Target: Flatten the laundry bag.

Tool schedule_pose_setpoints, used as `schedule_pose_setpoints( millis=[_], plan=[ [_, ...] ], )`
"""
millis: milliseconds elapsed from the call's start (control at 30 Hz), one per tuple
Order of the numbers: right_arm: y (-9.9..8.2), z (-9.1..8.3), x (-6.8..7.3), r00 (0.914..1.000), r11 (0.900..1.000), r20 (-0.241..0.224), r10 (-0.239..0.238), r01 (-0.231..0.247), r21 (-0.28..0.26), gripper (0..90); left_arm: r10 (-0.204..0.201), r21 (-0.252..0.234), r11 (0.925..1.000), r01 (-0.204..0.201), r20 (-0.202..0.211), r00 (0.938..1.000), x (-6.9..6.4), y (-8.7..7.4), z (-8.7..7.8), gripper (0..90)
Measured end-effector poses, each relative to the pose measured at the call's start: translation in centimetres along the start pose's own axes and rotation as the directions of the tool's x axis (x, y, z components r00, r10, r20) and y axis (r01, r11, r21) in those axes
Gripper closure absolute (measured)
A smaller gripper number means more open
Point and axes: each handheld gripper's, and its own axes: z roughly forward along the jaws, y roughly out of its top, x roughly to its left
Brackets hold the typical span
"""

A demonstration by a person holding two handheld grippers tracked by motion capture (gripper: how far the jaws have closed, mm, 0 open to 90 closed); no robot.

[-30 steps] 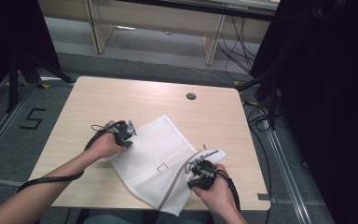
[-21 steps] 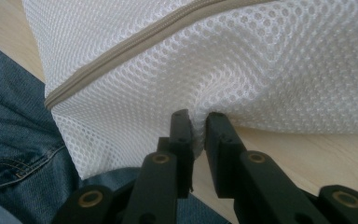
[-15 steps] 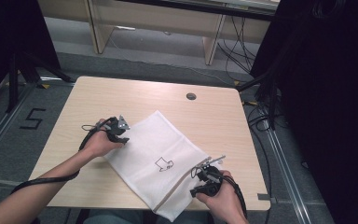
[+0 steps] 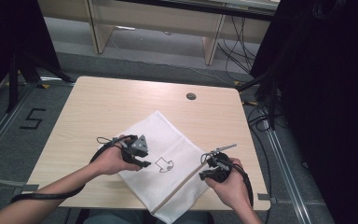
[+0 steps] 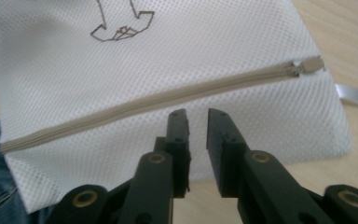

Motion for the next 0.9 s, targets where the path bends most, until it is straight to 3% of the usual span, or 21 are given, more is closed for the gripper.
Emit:
schedule_pose_setpoints(
  millis=[167, 333, 400, 533, 633, 700, 900],
  plan=[
    [1.4, 1.7, -1.2, 0.9999, 0.9998, 0.017, 0.0, 0.0, 0.019, 87.7, 0.022, 0.018, 0.9996, -0.023, 0.048, 0.9986, -1.7, 0.2, 1.0, 62.3],
    [1.9, 3.0, -1.6, 0.9995, 0.9988, 0.026, 0.018, -0.019, 0.045, 88.9, 0.032, 0.043, 0.9985, -0.034, 0.057, 0.9979, -2.7, -0.2, 1.9, 63.6],
    [1.9, 3.2, -1.8, 0.9998, 0.9993, 0.021, -0.002, 0.002, 0.037, 89.0, 0.043, 0.05, 0.9977, -0.046, 0.052, 0.9977, -2.7, -0.2, 2.1, 63.7],
    [1.9, 4.3, -2.0, 0.9993, 0.9981, 0.036, 0.004, -0.006, 0.061, 90.0, 0.038, 0.06, 0.9974, -0.041, 0.055, 0.9978, -2.7, -0.3, 2.3, 64.7],
    [1.9, 5.1, -2.1, 0.9988, 0.9956, 0.043, -0.022, 0.018, 0.092, 90.0, 0.034, 0.062, 0.9974, -0.037, 0.053, 0.998, -2.6, -0.2, 2.4, 65.6],
    [1.9, 5.3, -1.8, 0.9988, 0.9915, 0.046, 0.018, -0.024, 0.128, 90.0, 0.045, 0.073, 0.9962, -0.048, 0.044, 0.998, -2.6, -0.2, 2.4, 66.7],
    [1.7, 6.3, -1.9, 0.9982, 0.9885, 0.06, -0.003, -0.006, 0.151, 90.0, 0.049, 0.095, 0.9942, -0.051, 0.03, 0.9984, -2.2, -0.1, 2.3, 68.0]
  ],
)
